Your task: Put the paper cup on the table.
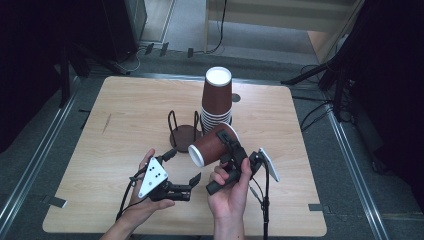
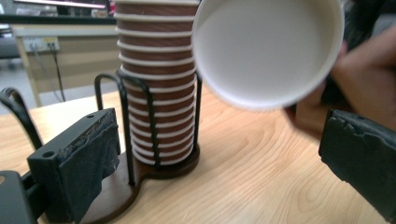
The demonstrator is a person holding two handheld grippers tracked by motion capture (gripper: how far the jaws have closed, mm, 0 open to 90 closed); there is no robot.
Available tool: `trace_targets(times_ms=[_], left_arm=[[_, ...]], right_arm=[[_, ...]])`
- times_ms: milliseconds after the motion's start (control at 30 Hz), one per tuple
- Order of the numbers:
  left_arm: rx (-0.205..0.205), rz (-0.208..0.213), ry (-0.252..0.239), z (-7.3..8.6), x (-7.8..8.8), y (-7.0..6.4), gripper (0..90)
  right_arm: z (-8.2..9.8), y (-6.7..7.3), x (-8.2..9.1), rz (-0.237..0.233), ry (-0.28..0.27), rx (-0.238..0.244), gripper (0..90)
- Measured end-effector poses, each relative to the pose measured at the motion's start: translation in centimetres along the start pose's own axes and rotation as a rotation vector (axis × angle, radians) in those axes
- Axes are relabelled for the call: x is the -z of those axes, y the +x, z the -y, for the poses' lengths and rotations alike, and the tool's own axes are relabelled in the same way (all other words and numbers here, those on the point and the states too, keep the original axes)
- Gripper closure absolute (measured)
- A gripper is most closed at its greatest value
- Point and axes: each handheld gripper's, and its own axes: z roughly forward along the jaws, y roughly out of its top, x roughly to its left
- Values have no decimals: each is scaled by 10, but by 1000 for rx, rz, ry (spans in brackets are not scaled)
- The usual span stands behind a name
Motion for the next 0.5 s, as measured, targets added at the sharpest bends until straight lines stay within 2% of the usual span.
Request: trace_targets(times_ms=[67,100,133,200,233,267,300,333,367,400,433,467,500], left_arm=[[7,-2,7,0,2,2,0],[17,-9,10,-1,3,4,0],[17,-9,10,-1,3,4,0],[24,-13,10,-2,5,6,0],[29,-16,7,-2,6,7,0],[29,-20,7,-3,7,9,0],[30,-23,6,-3,8,10,0],[28,-28,5,-3,9,11,0],[25,-34,6,-3,10,11,0],[29,-37,7,-3,11,12,0],[34,-42,6,-3,12,13,0],[31,-45,10,-3,13,14,0],[29,-48,14,-2,13,15,0]], right_arm=[[0,6,1,-3,-35,78,143],[-1,12,1,-9,-52,143,144],[-1,12,1,-9,-52,143,144],[-1,17,2,-15,-71,185,143],[-1,23,5,-20,-88,245,142],[-1,26,6,-13,-100,276,142],[-1,29,7,-14,-107,301,142],[-1,29,7,-14,-107,301,142],[-2,33,10,-5,-128,341,142],[-2,33,10,-5,-128,341,142],[-4,36,12,13,-154,382,142],[-4,36,12,13,-154,382,142],[-5,36,12,20,-163,411,142]])
